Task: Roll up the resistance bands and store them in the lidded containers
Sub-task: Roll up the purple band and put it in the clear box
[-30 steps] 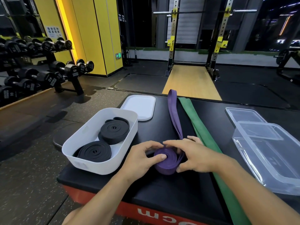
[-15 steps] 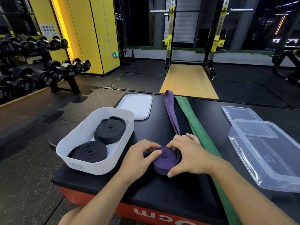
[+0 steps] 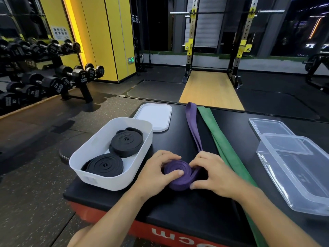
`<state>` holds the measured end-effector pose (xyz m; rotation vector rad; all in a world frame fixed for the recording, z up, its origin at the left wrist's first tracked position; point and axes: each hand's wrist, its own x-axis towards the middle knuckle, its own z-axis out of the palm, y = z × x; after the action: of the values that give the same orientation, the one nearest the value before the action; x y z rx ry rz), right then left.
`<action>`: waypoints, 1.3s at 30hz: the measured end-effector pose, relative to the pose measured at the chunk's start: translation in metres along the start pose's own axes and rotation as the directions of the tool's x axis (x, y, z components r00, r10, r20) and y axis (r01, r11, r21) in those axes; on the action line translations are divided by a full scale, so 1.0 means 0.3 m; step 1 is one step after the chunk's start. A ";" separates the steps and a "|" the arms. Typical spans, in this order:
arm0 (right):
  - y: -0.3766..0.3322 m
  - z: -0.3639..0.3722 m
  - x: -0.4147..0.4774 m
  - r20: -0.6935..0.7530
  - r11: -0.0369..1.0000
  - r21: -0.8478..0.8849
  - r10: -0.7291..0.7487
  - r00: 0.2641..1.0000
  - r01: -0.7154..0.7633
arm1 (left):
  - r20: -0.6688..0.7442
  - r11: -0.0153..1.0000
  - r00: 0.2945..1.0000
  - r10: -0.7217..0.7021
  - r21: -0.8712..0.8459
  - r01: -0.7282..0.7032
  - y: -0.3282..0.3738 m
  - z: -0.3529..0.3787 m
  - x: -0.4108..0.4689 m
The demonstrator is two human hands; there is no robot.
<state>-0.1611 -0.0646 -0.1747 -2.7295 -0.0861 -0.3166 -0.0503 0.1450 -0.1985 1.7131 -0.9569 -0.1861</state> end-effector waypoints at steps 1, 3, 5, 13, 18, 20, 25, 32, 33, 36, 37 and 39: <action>0.021 -0.008 -0.002 0.005 1.000 0.007 -0.021 1.000 0.021 | -0.001 1.000 1.000 0.001 0.015 -0.001 -0.002 0.000 0.000; 0.037 -0.011 0.000 -0.010 0.999 -0.004 -0.035 0.999 0.035 | -0.006 1.000 1.000 -0.018 0.026 0.018 -0.004 0.000 0.003; 0.025 -0.008 -0.003 0.005 0.999 0.034 0.022 1.000 -0.022 | -0.011 0.999 0.999 -0.046 -0.002 0.046 -0.002 0.001 0.004; -0.056 -0.021 0.003 0.220 0.987 0.128 0.067 0.973 -0.096 | 0.015 0.988 0.995 -0.097 -0.120 0.098 0.008 -0.003 -0.001; -0.077 -0.013 0.016 0.197 0.994 0.059 0.077 0.977 -0.090 | 0.016 0.991 0.998 -0.065 -0.113 0.066 0.008 0.009 -0.006; -0.080 -0.016 0.015 0.174 0.997 -0.016 0.079 0.982 -0.078 | -0.027 0.997 0.999 -0.034 -0.065 0.032 0.005 0.015 -0.008; -0.090 -0.028 -0.004 0.069 0.987 -0.137 0.099 0.993 -0.089 | -0.099 0.995 0.995 0.021 0.098 -0.011 0.010 0.014 -0.010; -0.131 0.037 -0.005 -0.213 0.964 -0.206 0.125 0.969 -0.170 | -0.056 0.999 0.998 -0.033 0.006 0.033 0.013 0.013 -0.008; -0.132 0.048 -0.005 -0.247 0.963 -0.217 0.104 0.964 -0.159 | -0.053 1.000 0.998 -0.030 -0.006 0.030 0.013 0.010 -0.007; -0.115 0.042 0.001 -0.205 0.965 -0.239 0.059 0.977 -0.109 | -0.032 0.999 0.998 -0.050 -0.005 0.050 0.009 0.001 -0.002; -0.097 0.027 0.001 -0.139 0.968 -0.234 0.056 0.989 -0.088 | -0.029 0.997 0.997 -0.069 -0.018 0.069 0.009 0.000 -0.002; -0.048 -0.010 -0.007 0.019 0.980 -0.194 0.055 0.998 -0.050 | -0.020 0.994 0.995 -0.100 -0.043 0.099 0.009 0.000 0.001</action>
<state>-0.1652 -0.0525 -0.1671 -2.9228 0.0113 -0.2910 -0.0514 0.1445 -0.1961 1.7218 -0.8464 -0.2504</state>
